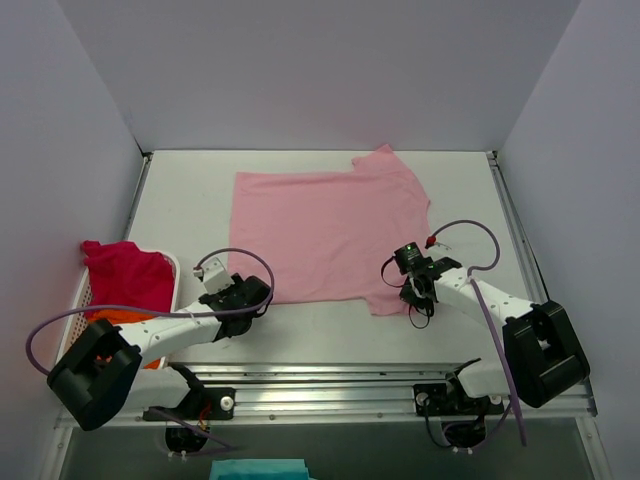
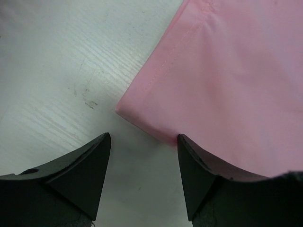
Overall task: Fold and stack the t-shirts
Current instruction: Grap the side of the flattened tshirt closest away from the robot with both arms
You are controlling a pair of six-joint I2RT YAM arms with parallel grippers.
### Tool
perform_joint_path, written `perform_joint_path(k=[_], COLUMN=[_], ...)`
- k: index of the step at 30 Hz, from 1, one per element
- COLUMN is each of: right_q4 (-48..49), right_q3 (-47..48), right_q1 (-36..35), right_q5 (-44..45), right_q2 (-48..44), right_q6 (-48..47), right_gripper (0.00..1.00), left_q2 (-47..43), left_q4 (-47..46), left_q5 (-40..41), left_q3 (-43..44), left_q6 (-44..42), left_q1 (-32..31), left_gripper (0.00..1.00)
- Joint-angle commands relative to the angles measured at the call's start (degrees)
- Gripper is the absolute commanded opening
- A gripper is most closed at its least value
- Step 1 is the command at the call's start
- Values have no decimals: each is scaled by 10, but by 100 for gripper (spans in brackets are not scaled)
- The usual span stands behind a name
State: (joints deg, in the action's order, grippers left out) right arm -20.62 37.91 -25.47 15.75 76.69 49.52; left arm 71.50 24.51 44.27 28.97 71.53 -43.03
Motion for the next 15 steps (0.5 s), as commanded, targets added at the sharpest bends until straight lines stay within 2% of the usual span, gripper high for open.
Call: perform_joint_path(k=[1, 11, 15], right_q4=[-14, -13, -13], right_q3=[-4, -2, -4], right_q1=[4, 4, 4], right_q5=[11, 13, 14], right_q2=[-15, -15, -15], right_q6=[-1, -1, -1], right_gripper=[0, 0, 0], left_q2=[14, 7, -36], left_q4=[-53, -63, -68], left_q5=[6, 7, 11], left_q3=[13, -2, -24], left_q6=[-1, 3, 7], left_q1=[10, 30, 29], left_gripper=[67, 66, 63])
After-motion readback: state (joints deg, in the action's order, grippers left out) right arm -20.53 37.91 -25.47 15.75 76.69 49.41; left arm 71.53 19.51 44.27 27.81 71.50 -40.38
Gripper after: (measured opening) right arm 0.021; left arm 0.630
